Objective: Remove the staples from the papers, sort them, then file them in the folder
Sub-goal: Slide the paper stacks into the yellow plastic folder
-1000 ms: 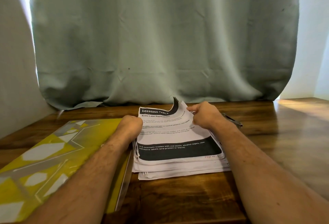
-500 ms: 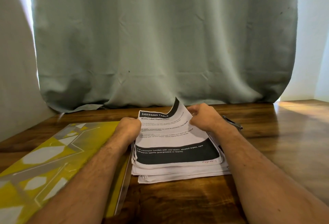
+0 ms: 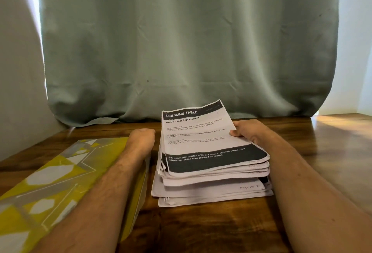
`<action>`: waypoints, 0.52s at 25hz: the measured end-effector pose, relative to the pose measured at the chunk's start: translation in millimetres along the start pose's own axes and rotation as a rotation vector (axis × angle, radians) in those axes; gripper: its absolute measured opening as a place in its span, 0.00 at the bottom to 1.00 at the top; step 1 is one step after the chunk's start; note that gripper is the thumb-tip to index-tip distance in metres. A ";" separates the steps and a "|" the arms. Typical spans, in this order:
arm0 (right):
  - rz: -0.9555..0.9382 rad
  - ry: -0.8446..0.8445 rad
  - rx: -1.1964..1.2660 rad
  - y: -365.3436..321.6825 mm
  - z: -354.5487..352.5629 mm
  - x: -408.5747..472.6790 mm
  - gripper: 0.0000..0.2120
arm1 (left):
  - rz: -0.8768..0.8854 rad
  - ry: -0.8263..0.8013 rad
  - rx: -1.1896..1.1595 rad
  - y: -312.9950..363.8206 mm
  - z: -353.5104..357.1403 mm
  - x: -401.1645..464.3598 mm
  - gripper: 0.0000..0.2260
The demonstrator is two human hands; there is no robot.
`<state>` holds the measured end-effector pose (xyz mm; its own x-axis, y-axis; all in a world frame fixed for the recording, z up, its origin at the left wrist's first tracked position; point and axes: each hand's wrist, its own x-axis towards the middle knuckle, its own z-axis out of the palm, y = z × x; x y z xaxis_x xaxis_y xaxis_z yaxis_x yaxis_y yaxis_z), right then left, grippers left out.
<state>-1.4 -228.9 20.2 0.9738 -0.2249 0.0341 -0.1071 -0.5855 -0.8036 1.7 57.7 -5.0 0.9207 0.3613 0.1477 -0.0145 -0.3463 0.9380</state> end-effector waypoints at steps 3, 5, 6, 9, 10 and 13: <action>0.008 -0.054 0.018 0.0 0.3 -5.5 0.16 | 0.072 -0.079 -0.057 -0.6 0.6 1.7 0.20; 0.026 -0.087 0.089 3.6 2.1 -4.7 0.16 | 0.064 -0.074 -0.173 0.9 0.3 3.2 0.20; 0.029 -0.101 0.118 5.5 3.6 -3.9 0.16 | 0.050 -0.076 -0.209 1.5 0.2 2.6 0.20; 0.019 -0.119 0.116 6.3 5.3 0.3 0.14 | 0.036 -0.118 -0.327 2.0 4.2 7.9 0.21; 0.018 -0.128 0.137 4.9 5.4 -0.4 0.14 | 0.046 -0.129 -0.375 4.2 6.1 12.0 0.21; 0.022 -0.136 0.164 5.2 4.3 0.0 0.13 | 0.114 -0.095 -0.358 14.1 9.3 22.9 0.14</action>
<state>-1.0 -228.6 13.4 0.9908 -0.1227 -0.0563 -0.1056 -0.4447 -0.8894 26.2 53.1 8.7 0.9369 0.2507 0.2436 -0.2389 -0.0492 0.9698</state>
